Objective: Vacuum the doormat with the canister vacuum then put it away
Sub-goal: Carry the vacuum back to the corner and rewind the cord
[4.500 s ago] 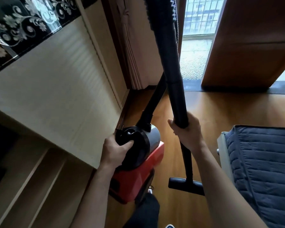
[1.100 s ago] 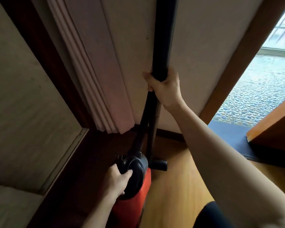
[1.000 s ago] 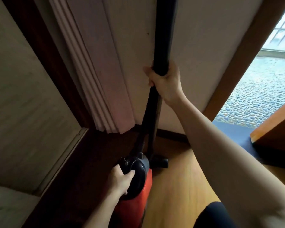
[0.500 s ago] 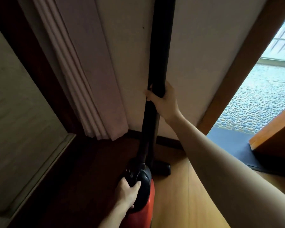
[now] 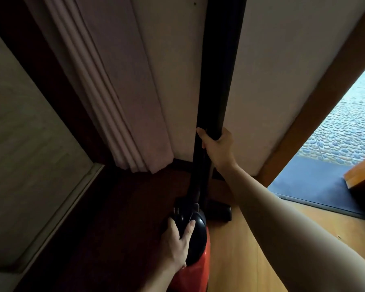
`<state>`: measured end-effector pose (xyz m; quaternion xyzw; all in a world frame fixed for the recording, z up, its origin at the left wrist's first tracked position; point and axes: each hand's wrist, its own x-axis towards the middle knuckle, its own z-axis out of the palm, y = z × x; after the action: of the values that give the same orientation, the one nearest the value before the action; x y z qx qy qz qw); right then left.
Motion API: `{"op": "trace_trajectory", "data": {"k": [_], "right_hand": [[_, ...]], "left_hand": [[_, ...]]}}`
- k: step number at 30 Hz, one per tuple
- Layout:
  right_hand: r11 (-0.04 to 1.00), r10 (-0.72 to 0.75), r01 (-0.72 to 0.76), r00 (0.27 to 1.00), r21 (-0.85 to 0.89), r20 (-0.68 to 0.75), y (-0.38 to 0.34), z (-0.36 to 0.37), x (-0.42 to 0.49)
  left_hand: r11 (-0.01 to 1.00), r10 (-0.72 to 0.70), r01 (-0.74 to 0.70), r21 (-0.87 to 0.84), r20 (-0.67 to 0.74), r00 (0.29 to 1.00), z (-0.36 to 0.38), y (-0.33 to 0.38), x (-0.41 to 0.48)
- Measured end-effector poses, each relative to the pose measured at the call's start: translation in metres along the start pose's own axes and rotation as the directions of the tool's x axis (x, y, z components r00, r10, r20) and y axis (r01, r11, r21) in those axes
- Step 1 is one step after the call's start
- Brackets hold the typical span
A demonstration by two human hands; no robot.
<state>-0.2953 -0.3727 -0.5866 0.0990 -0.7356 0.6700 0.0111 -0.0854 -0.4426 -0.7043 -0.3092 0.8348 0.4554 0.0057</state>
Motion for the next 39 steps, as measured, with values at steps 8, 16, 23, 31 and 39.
{"op": "trace_trajectory", "data": {"k": [8,16,23,31,39], "right_hand": [[1.000,-0.004,0.004,0.999,-0.011,0.041,-0.002,-0.004,-0.007],[0.999,-0.042,0.044,0.997,-0.029,0.066,0.014,-0.007,-0.017],[0.999,0.005,-0.003,0.998,-0.043,0.059,0.028,-0.005,-0.017],[1.000,-0.008,0.009,0.998,-0.015,0.065,0.024,0.001,-0.016],[1.000,-0.005,0.006,0.997,-0.020,0.082,0.029,-0.004,-0.026]], "left_hand": [[1.000,-0.015,0.015,-0.010,-0.044,0.999,0.003,0.000,-0.008],[1.000,-0.010,0.010,-0.009,0.005,1.000,0.001,-0.014,-0.007],[0.977,0.092,-0.094,-0.193,-0.021,0.996,0.002,-0.028,-0.022],[0.967,0.156,-0.163,-0.196,-0.052,0.986,0.007,-0.033,-0.012],[0.948,0.178,-0.187,-0.256,-0.059,0.982,0.010,-0.035,-0.011]]}}
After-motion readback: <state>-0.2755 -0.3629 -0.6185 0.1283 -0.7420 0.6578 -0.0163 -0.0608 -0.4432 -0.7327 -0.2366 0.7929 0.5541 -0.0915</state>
